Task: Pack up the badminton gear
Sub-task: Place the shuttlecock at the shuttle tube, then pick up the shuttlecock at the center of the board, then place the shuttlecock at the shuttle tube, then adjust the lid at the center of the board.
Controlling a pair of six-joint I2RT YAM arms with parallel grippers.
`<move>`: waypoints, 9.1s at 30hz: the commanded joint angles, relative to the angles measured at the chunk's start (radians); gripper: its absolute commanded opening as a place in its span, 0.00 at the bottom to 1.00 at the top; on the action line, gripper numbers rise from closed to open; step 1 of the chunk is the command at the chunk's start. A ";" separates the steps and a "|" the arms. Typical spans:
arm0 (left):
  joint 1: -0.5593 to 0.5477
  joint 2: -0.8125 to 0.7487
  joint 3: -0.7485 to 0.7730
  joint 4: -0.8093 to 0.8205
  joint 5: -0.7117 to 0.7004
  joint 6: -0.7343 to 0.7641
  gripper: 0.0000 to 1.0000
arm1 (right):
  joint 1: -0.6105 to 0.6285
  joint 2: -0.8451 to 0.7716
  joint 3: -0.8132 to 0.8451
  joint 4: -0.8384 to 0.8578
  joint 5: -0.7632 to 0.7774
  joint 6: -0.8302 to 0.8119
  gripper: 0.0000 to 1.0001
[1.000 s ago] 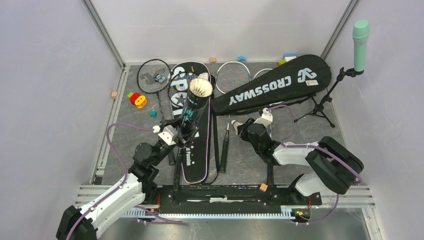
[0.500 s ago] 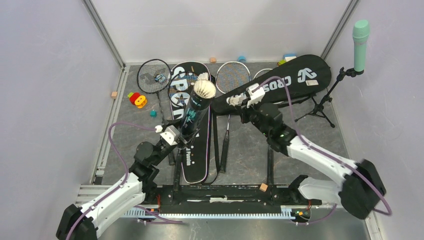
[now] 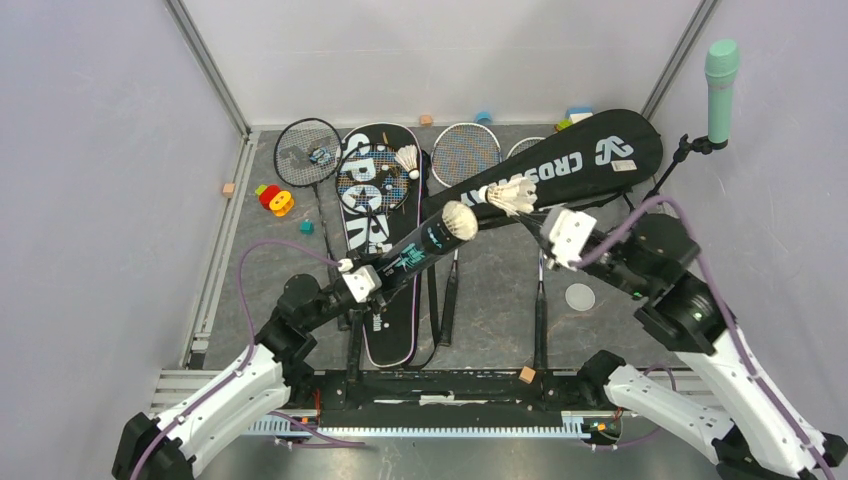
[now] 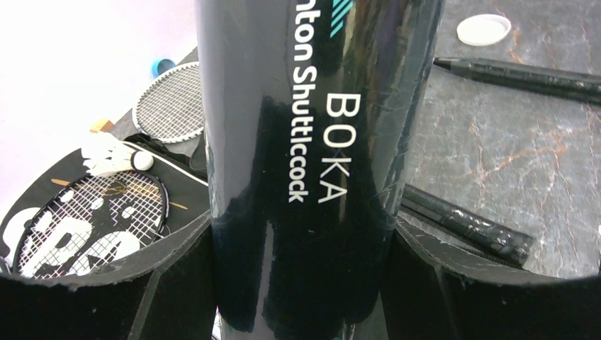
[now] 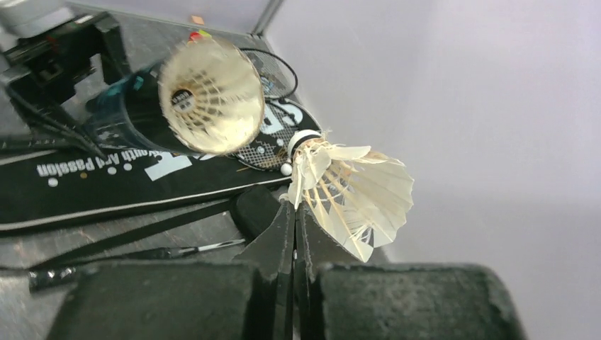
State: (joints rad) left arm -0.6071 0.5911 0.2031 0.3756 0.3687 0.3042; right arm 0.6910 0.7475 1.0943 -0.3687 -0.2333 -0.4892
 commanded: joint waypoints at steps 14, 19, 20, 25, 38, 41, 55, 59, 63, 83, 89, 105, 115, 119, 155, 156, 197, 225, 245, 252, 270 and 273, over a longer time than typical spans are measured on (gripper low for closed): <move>-0.003 -0.086 0.065 -0.136 0.117 0.132 0.16 | -0.001 0.122 0.315 -0.505 -0.411 -0.423 0.00; -0.002 -0.095 0.064 -0.145 0.142 0.137 0.17 | 0.000 0.199 0.342 -0.517 -0.473 -0.404 0.00; -0.002 -0.097 0.064 -0.145 0.144 0.138 0.17 | 0.000 0.225 0.349 -0.520 -0.482 -0.397 0.00; -0.002 -0.098 0.064 -0.145 0.165 0.141 0.17 | 0.001 0.359 0.405 -0.551 -0.541 -0.369 0.00; -0.003 -0.096 0.061 -0.130 0.189 0.137 0.16 | 0.112 0.571 0.448 -0.527 -0.558 -0.302 0.00; -0.002 -0.100 0.057 -0.111 0.172 0.125 0.16 | 0.115 0.585 0.480 -0.516 -0.452 -0.260 0.02; -0.002 -0.155 0.006 0.032 -0.029 0.050 0.16 | 0.115 0.229 0.519 -0.353 -0.022 -0.085 0.65; -0.002 -0.153 -0.016 0.115 -0.161 0.003 0.15 | 0.114 0.121 0.412 -0.211 0.176 -0.017 0.80; -0.002 -0.154 -0.037 0.249 -0.372 -0.064 0.17 | 0.115 0.085 0.274 -0.020 0.448 0.114 0.98; -0.002 -0.147 -0.043 0.366 -0.860 -0.153 0.25 | -0.005 1.171 0.494 0.577 0.463 0.411 0.98; -0.002 -0.116 -0.042 0.382 -0.853 -0.151 0.25 | -0.027 1.465 0.746 0.617 0.401 0.457 0.98; -0.003 -0.106 -0.040 0.387 -0.846 -0.164 0.22 | -0.070 1.848 0.996 0.709 0.401 0.751 0.85; -0.002 -0.094 -0.041 0.390 -0.824 -0.166 0.23 | -0.073 1.695 0.812 0.801 0.358 0.734 0.44; -0.002 -0.087 -0.037 0.390 -0.811 -0.177 0.23 | -0.073 1.519 0.669 0.865 0.306 0.699 0.35; -0.002 0.111 -0.004 0.500 -0.173 -0.334 0.23 | 0.120 0.674 0.087 1.434 -0.144 0.999 0.44; -0.002 0.110 -0.004 0.501 -0.174 -0.333 0.23 | 0.125 0.676 0.085 1.435 -0.143 0.999 0.44; -0.002 0.032 0.036 0.179 0.090 -0.074 0.17 | 0.143 0.311 0.288 0.246 -0.055 0.392 0.98; -0.002 -0.013 0.046 0.052 0.252 0.022 0.17 | 0.144 0.443 0.431 -0.337 0.042 0.174 0.98; -0.002 -0.023 0.027 0.126 0.122 -0.007 0.13 | 0.143 0.387 0.552 -0.325 0.117 0.091 0.98; -0.002 -0.020 0.022 0.139 0.055 -0.011 0.14 | 0.143 0.253 0.572 -0.280 0.222 0.104 0.98; -0.002 0.115 0.007 0.483 -0.572 -0.245 0.20 | -0.046 0.140 -0.206 -0.252 1.006 0.804 0.98; -0.003 0.125 0.009 0.488 -0.548 -0.255 0.20 | -0.132 0.158 -0.283 -0.286 0.982 0.889 0.98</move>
State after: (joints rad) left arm -0.6083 0.7139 0.1890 0.7288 -0.1558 0.1017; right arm 0.6491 0.9089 0.8768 -0.6155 0.7662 0.2138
